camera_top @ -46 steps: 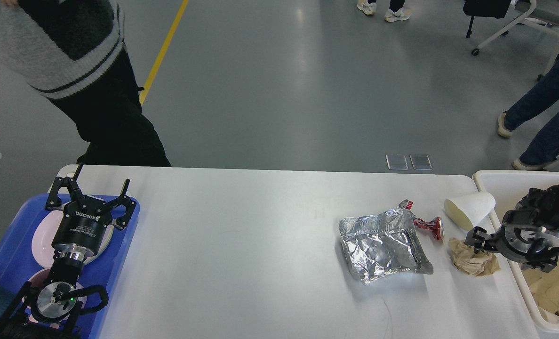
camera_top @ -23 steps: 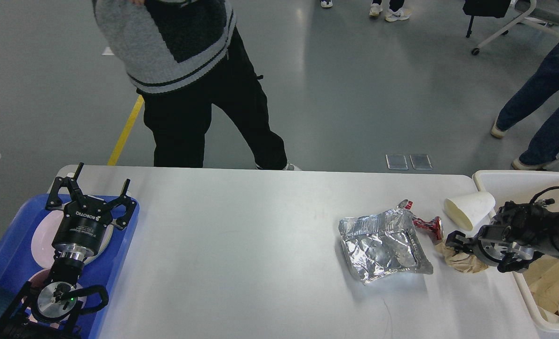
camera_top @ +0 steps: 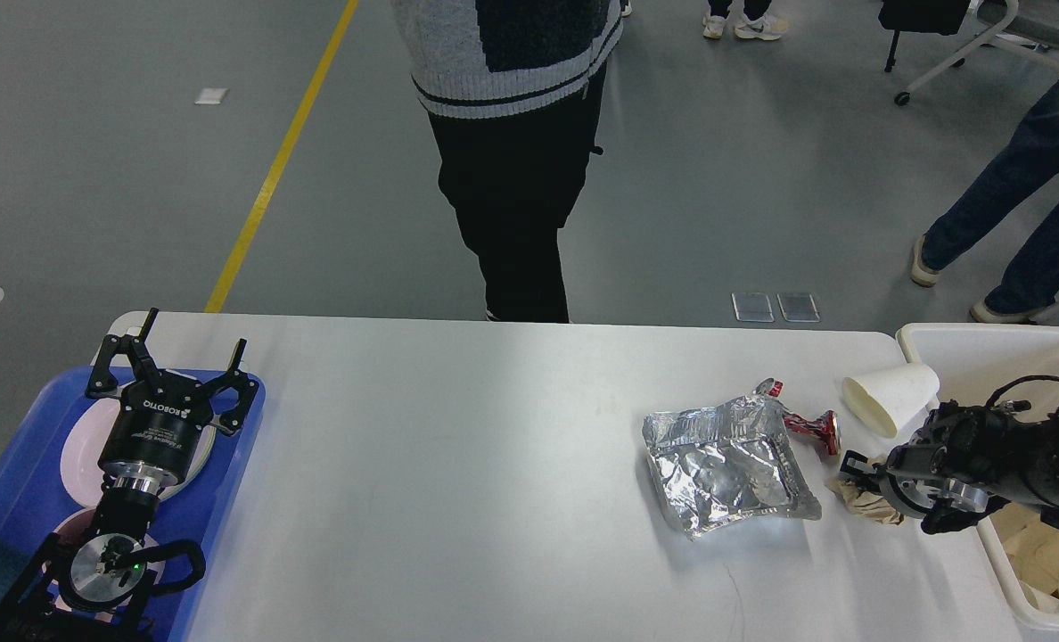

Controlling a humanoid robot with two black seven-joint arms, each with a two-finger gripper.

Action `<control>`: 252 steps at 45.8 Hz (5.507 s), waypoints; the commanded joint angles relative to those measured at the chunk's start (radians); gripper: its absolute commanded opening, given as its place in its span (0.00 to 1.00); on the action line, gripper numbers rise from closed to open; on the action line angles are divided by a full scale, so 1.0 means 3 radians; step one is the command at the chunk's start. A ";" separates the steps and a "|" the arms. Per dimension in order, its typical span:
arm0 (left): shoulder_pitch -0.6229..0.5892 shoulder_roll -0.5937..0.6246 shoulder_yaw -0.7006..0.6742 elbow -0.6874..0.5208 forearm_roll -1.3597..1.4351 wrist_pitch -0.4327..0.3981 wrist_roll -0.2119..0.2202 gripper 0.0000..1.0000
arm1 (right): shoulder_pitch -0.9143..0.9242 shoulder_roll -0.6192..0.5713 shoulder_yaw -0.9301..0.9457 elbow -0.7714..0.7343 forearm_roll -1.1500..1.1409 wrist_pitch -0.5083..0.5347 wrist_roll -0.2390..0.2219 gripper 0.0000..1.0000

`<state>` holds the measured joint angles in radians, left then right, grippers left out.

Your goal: Tidy desktop

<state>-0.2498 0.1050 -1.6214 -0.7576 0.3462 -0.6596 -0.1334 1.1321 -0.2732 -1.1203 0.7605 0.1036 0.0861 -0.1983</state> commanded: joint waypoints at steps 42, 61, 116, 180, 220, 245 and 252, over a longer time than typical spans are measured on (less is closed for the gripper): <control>0.0004 -0.0002 0.0000 -0.0001 -0.0003 0.0000 0.0000 0.96 | 0.3952 -0.0557 -0.1236 0.2849 0.0104 0.1329 0.0001 0.00; 0.0004 0.0003 0.0000 -0.0001 0.0002 0.0000 0.0000 0.96 | 0.4944 -0.0414 -0.1164 0.3238 0.0115 0.2137 0.0001 0.00; 0.0004 0.0003 0.0000 -0.0001 0.0002 0.0000 0.0000 0.96 | -0.1815 -0.0122 0.1009 -0.2535 0.0130 -0.0429 0.0012 0.00; 0.0004 -0.0002 0.0000 -0.0001 -0.0003 0.0000 0.0000 0.96 | -0.0175 -0.0955 0.0549 -0.0700 -0.0258 -0.0134 -0.0009 1.00; 0.0004 0.0003 0.0000 -0.0001 0.0002 0.0000 0.0000 0.96 | 0.4622 -0.0015 -0.0540 0.2404 -0.0305 0.2913 -0.0060 1.00; 0.0004 -0.0002 0.0000 -0.0001 0.0002 0.0000 0.0000 0.96 | 0.4970 -0.0020 -0.0566 0.2906 -0.0305 0.2913 -0.0055 1.00; 0.0004 0.0003 0.0000 -0.0001 0.0002 0.0000 0.0000 0.96 | 0.4934 -0.0050 -0.0592 0.2860 -0.0305 0.2913 -0.0060 1.00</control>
<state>-0.2485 0.1048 -1.6214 -0.7577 0.3464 -0.6596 -0.1334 2.6231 -0.2802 -1.2901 1.6324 0.0124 0.9601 -0.2148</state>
